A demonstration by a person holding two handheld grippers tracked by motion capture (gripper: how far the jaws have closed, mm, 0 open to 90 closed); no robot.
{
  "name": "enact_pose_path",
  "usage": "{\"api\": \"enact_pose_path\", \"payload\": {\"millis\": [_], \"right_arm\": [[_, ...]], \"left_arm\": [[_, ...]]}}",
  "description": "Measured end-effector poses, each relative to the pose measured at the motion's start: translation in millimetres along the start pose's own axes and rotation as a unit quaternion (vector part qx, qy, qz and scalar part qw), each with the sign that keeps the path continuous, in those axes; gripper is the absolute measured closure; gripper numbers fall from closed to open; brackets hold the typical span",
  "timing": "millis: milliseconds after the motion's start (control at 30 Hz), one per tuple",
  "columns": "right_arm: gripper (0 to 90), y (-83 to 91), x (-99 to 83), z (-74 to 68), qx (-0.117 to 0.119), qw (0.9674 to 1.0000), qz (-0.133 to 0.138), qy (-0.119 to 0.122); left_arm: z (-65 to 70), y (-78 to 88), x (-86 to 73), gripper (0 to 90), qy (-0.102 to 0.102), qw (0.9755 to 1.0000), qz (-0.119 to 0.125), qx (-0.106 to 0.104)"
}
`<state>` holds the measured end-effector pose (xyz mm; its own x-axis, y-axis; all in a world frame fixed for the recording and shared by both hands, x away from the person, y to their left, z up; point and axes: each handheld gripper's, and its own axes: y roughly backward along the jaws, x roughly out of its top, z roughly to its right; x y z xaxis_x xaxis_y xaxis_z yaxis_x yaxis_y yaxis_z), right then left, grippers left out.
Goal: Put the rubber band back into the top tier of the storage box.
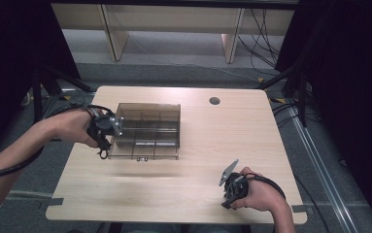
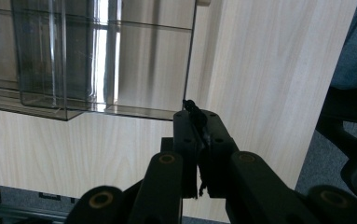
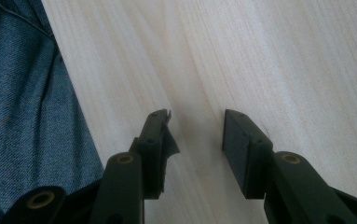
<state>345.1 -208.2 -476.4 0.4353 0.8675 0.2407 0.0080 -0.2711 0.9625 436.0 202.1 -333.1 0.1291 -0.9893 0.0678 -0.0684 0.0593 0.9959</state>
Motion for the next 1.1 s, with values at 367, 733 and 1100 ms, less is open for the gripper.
{"api": "enact_pose_path", "payload": {"millis": [367, 733, 1100], "right_arm": [[61.4, 0.3, -0.8, 0.5, -0.005, 1.0000, -0.005, -0.001], [61.5, 0.1, -0.9, 0.9, -0.004, 1.0000, -0.006, 0.000], [61.6, 1.2, -1.1, 2.3, -0.002, 0.9999, 0.002, 0.014]], "left_arm": [[-9.7, 1.9, 5.1, 85.5, 0.001, 1.0000, 0.003, 0.003], [-22.3, 4.3, 10.0, 85.4, -0.001, 0.9998, 0.014, 0.013], [-28.7, -3.4, 17.8, 85.2, 0.002, 0.9997, 0.022, 0.010]]}}
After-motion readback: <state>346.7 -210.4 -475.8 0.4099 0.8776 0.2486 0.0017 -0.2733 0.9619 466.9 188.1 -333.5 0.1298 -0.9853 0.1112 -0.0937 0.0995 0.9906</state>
